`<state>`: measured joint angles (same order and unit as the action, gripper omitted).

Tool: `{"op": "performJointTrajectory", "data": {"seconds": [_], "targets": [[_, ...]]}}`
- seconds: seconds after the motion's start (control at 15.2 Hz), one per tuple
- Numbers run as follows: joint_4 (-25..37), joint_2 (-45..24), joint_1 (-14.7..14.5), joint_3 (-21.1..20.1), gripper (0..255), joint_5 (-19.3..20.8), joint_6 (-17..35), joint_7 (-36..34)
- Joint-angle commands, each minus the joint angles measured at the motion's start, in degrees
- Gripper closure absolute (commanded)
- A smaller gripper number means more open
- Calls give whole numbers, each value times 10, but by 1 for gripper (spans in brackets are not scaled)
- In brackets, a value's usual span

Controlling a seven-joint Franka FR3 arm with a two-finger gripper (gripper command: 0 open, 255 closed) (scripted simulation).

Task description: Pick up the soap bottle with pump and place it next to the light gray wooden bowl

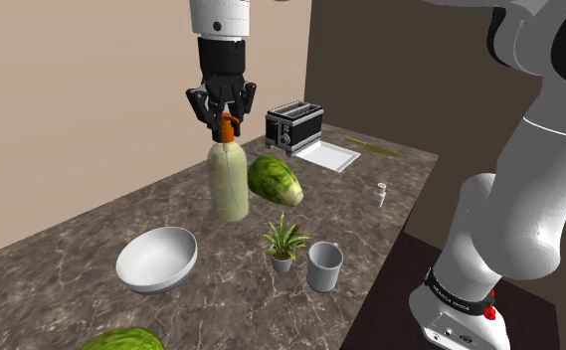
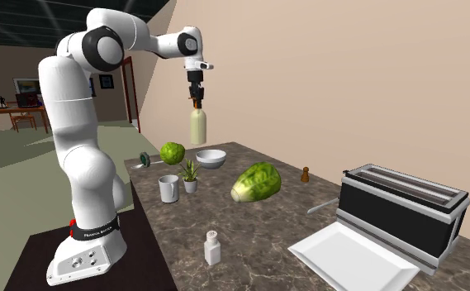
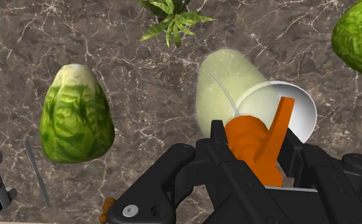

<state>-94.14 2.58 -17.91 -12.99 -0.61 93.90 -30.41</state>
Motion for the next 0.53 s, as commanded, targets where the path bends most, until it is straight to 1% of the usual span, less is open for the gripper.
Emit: {"op": "performJointTrajectory", "data": {"seconds": [0.0,0.46], "targets": [[-22,5,0,0,255,-1,17,0],[-84,12,0,0,255,-3,73,1]]}}
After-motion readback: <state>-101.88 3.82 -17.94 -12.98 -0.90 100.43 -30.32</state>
